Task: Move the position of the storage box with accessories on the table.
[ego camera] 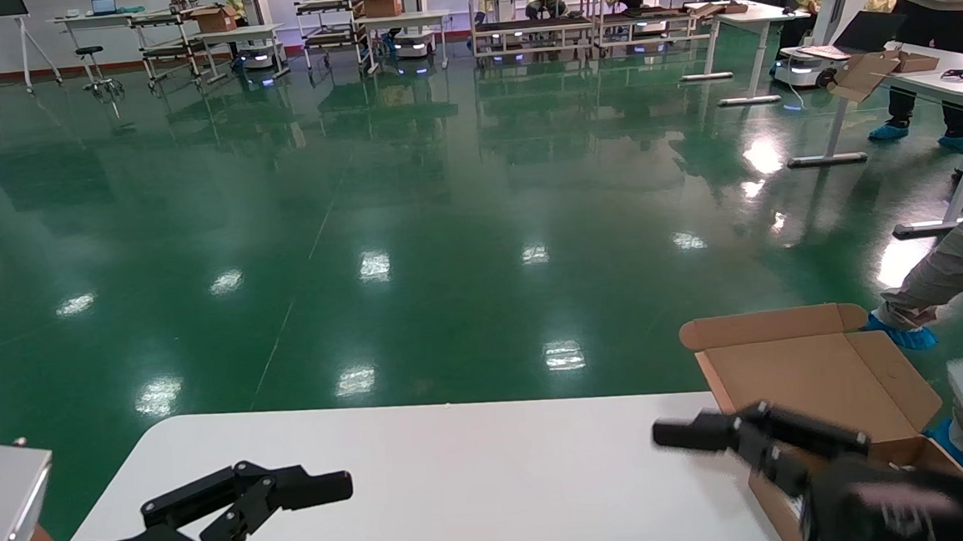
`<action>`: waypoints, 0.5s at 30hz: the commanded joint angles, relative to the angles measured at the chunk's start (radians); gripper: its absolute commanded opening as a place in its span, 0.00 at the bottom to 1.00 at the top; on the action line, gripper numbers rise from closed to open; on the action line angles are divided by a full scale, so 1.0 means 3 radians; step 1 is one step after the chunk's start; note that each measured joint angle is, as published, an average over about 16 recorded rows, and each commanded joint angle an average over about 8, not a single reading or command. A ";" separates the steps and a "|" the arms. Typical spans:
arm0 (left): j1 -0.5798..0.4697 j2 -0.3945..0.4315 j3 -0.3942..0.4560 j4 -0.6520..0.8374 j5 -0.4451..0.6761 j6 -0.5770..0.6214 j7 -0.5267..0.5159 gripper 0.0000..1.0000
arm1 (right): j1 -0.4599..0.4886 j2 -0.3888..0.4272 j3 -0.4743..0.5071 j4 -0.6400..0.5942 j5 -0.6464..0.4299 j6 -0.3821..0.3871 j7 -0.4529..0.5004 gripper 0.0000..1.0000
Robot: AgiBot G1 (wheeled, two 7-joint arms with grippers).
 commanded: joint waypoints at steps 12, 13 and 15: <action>0.0001 0.0000 0.0000 0.0001 0.0000 -0.0001 0.0000 1.00 | -0.0256 0.0020 0.0054 0.0537 0.0171 -0.0097 0.0018 1.00; 0.0001 0.0000 0.0000 0.0001 0.0000 -0.0001 0.0000 1.00 | -0.0254 0.0020 0.0054 0.0530 0.0170 -0.0095 0.0018 1.00; 0.0001 0.0000 0.0000 0.0001 0.0000 -0.0001 0.0000 1.00 | -0.0247 0.0021 0.0054 0.0512 0.0167 -0.0092 0.0018 1.00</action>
